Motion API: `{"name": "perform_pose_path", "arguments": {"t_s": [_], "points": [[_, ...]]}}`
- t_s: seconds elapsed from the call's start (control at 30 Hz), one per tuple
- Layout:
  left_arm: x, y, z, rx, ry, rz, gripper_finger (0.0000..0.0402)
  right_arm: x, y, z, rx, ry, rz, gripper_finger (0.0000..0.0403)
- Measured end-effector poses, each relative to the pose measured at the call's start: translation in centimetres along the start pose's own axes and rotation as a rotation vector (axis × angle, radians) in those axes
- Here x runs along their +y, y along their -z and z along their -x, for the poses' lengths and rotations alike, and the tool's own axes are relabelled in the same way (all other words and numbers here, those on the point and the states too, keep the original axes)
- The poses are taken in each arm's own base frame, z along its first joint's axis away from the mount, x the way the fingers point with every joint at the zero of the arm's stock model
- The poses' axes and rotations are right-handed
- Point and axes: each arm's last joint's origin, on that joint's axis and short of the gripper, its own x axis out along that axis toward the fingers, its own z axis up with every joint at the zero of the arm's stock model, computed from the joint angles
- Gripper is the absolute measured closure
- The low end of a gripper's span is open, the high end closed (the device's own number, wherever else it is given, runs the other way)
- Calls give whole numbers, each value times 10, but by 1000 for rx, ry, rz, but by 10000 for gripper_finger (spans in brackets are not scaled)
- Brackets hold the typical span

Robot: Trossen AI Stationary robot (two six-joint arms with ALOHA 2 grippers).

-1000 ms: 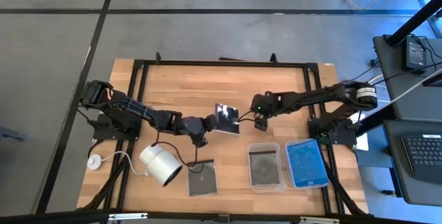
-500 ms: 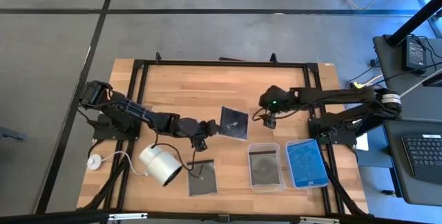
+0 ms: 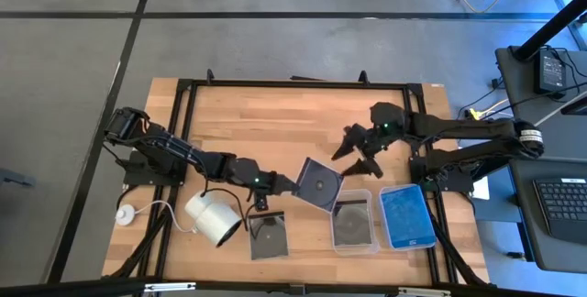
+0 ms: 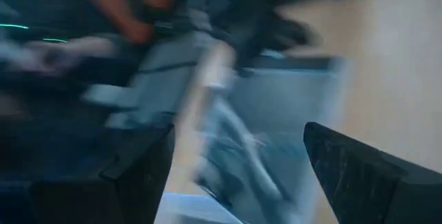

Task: Pick & place jewel cases by type
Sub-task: Put the top black CD case into the left transparent bin

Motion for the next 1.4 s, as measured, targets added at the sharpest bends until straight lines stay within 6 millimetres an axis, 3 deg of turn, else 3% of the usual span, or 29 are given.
{"name": "perform_pose_path", "arguments": {"t_s": [0.17,0.27,0.43,0.63,1.07,1.4], "points": [[4,-1,0,-35,-46,-19,361,5,-13,-5,-81,-202,56,79],[5,-2,0,-69,-62,-25,356,3,-16,-6,-120,-152,62,79],[6,-4,1,-99,-71,-37,364,-14,-12,-14,-107,-20,-225,79],[9,-5,1,-151,-116,-36,357,-29,-3,-30,-34,-28,-374,79],[10,-6,1,-174,-125,-25,357,-46,-3,-57,-48,-161,-395,82],[9,-6,1,-176,-117,2,362,-44,-7,-60,-83,-200,-326,186]]}}
